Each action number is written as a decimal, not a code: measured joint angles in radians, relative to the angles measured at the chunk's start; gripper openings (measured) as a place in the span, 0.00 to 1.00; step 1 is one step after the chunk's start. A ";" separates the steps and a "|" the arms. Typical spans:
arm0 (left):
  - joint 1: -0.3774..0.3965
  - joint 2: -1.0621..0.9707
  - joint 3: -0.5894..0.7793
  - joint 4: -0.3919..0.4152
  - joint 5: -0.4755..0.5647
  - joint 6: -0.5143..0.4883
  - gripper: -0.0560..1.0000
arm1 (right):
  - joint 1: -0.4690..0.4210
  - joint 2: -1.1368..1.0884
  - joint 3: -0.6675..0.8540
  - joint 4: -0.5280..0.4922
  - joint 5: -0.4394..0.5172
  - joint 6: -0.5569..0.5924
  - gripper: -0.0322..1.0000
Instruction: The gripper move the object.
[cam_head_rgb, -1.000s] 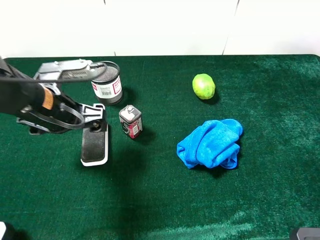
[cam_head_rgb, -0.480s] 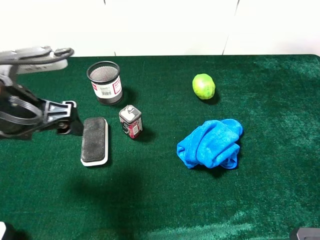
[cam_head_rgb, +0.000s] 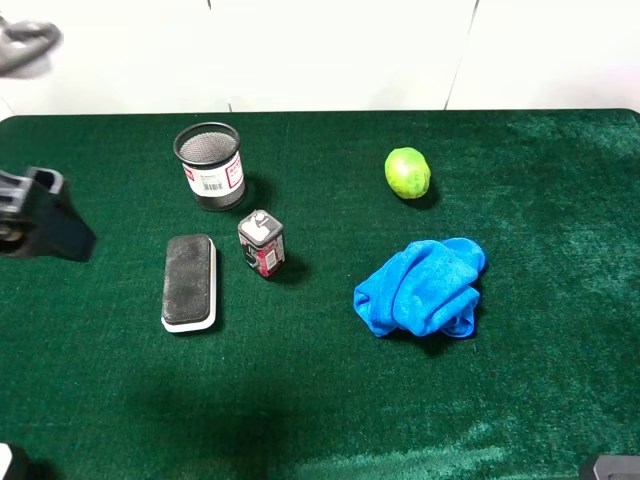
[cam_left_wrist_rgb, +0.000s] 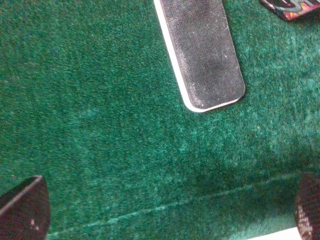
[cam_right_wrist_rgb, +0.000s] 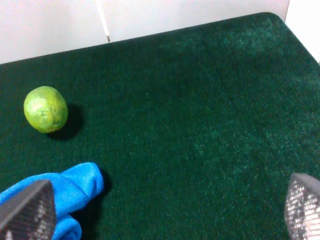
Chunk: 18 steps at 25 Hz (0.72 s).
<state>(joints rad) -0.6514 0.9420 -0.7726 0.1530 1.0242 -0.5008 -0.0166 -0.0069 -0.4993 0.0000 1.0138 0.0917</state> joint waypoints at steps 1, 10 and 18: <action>0.000 -0.018 -0.004 0.001 0.012 0.010 0.99 | 0.000 0.000 0.000 0.000 0.000 0.000 0.70; 0.000 -0.250 -0.008 0.003 0.138 0.047 0.99 | 0.000 0.000 0.000 0.000 0.000 0.000 0.70; 0.106 -0.409 -0.008 -0.008 0.139 0.232 0.99 | 0.000 0.000 0.000 0.000 0.000 0.000 0.70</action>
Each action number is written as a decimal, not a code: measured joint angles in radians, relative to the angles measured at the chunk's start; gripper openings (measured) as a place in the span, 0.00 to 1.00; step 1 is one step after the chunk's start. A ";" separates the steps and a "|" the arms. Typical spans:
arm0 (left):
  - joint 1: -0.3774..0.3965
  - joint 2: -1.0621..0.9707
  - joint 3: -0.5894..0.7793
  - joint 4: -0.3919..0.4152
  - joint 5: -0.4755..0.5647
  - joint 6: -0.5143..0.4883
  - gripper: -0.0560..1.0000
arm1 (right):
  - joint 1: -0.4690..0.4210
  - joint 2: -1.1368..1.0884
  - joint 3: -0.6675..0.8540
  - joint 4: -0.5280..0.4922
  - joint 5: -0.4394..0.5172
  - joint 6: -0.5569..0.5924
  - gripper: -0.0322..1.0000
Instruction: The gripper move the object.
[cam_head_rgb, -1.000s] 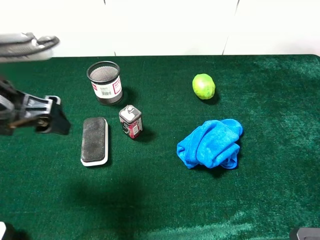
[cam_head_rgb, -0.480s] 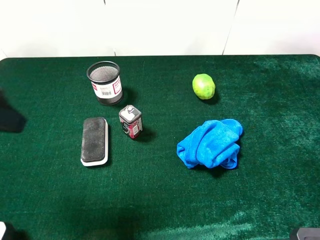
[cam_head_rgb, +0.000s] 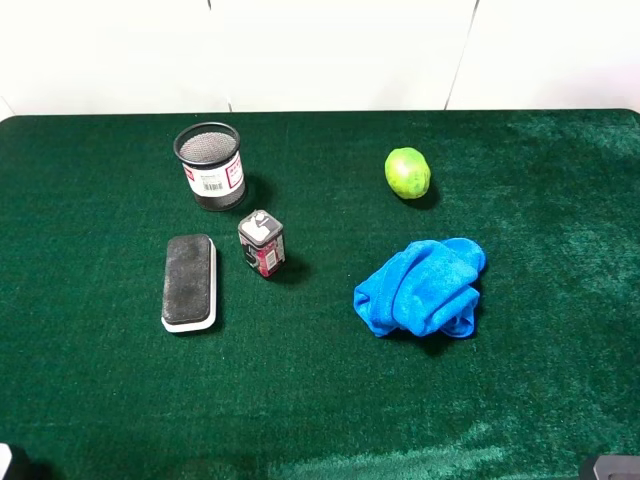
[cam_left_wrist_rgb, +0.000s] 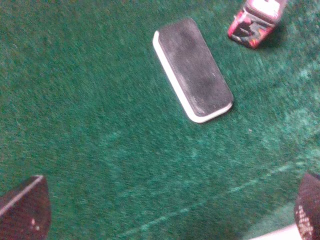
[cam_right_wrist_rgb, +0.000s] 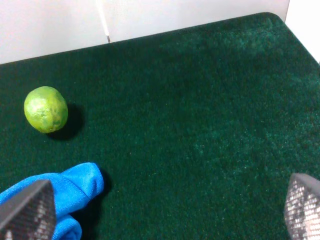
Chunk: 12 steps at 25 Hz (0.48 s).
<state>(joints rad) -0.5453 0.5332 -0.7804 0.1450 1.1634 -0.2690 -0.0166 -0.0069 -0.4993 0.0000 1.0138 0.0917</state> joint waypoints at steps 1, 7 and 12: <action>0.041 -0.011 0.000 -0.010 0.000 0.033 0.99 | 0.000 0.000 0.000 0.000 0.000 0.000 0.70; 0.281 -0.085 0.056 -0.096 0.000 0.219 0.99 | 0.000 0.000 0.000 0.000 -0.002 0.000 0.70; 0.414 -0.200 0.163 -0.126 -0.005 0.269 0.99 | 0.000 0.000 0.000 0.000 -0.002 0.000 0.70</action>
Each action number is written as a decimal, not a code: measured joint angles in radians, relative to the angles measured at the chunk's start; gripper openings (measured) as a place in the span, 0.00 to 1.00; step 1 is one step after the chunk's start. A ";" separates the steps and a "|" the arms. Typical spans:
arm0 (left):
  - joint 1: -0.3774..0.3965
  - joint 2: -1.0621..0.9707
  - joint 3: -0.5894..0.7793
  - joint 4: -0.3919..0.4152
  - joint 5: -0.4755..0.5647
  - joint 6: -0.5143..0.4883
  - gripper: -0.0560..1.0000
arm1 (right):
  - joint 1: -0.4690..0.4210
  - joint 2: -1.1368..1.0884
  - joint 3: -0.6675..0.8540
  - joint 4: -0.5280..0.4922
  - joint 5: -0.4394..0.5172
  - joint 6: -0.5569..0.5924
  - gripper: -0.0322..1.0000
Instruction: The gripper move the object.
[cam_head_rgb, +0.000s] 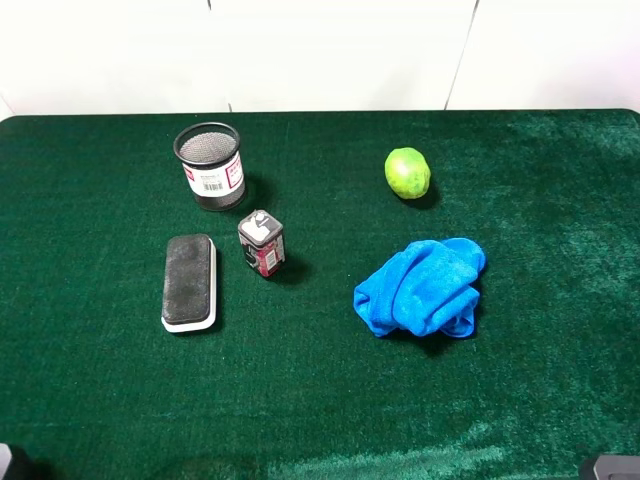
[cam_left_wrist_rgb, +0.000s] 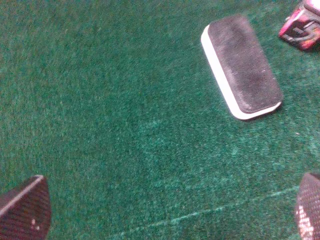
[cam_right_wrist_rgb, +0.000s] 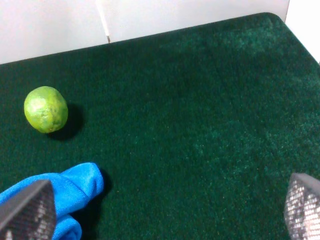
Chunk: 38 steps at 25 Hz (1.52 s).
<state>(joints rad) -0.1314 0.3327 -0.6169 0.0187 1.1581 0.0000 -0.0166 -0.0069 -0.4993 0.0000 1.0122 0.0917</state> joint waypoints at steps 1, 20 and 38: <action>0.020 -0.027 0.017 -0.003 -0.008 0.020 0.99 | 0.000 0.000 0.000 0.000 0.000 0.000 0.70; 0.093 -0.339 0.113 -0.047 -0.094 0.089 0.99 | 0.000 0.000 0.000 0.000 0.001 0.000 0.70; 0.093 -0.339 0.113 -0.048 -0.094 0.092 0.99 | 0.000 0.000 0.000 0.000 0.001 0.000 0.70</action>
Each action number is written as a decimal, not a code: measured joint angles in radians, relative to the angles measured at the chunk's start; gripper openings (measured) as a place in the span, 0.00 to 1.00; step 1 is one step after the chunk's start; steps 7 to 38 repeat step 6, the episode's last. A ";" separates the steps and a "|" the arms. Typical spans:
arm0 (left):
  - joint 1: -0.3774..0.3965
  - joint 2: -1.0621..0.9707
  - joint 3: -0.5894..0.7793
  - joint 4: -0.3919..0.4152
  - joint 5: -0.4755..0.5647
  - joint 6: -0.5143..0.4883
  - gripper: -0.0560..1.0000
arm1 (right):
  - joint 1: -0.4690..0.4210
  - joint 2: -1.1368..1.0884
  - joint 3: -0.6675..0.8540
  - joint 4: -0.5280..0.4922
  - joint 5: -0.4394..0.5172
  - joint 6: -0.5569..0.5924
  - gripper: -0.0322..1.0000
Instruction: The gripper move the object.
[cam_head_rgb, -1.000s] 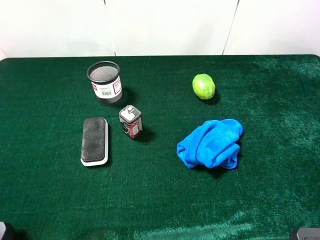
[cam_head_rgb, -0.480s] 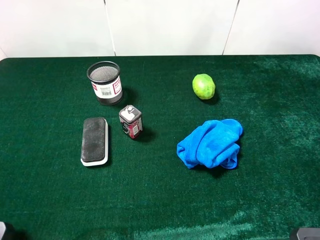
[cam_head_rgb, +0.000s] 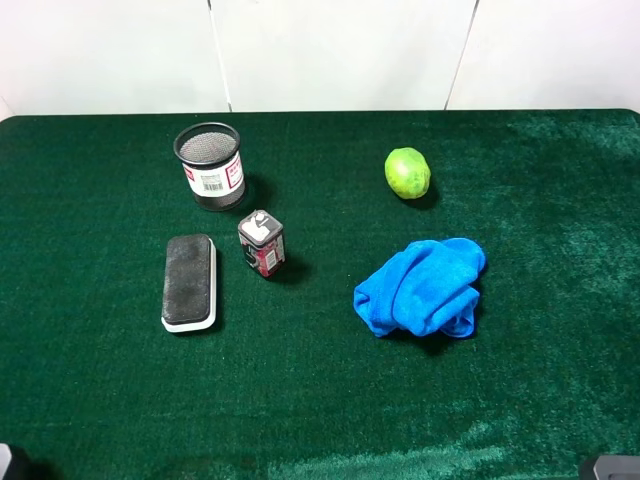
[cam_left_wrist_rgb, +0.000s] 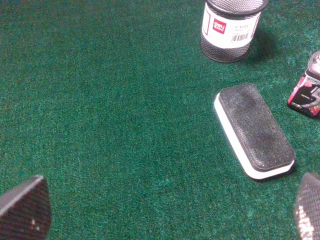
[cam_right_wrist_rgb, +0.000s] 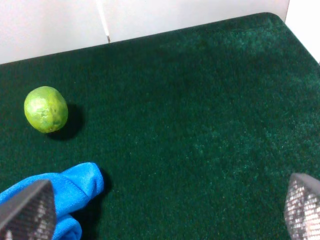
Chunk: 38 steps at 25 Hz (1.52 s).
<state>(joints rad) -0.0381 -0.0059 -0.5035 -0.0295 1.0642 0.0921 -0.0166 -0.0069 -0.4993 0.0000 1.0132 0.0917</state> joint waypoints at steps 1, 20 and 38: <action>0.000 0.000 0.000 0.000 0.000 0.000 0.99 | 0.000 0.000 0.000 0.000 0.000 0.000 0.70; 0.000 0.000 0.000 0.000 0.000 0.000 0.99 | 0.000 0.000 0.000 0.000 0.000 0.000 0.70; 0.000 0.000 0.000 0.000 0.000 0.000 0.99 | 0.000 0.000 0.000 0.000 0.000 0.000 0.70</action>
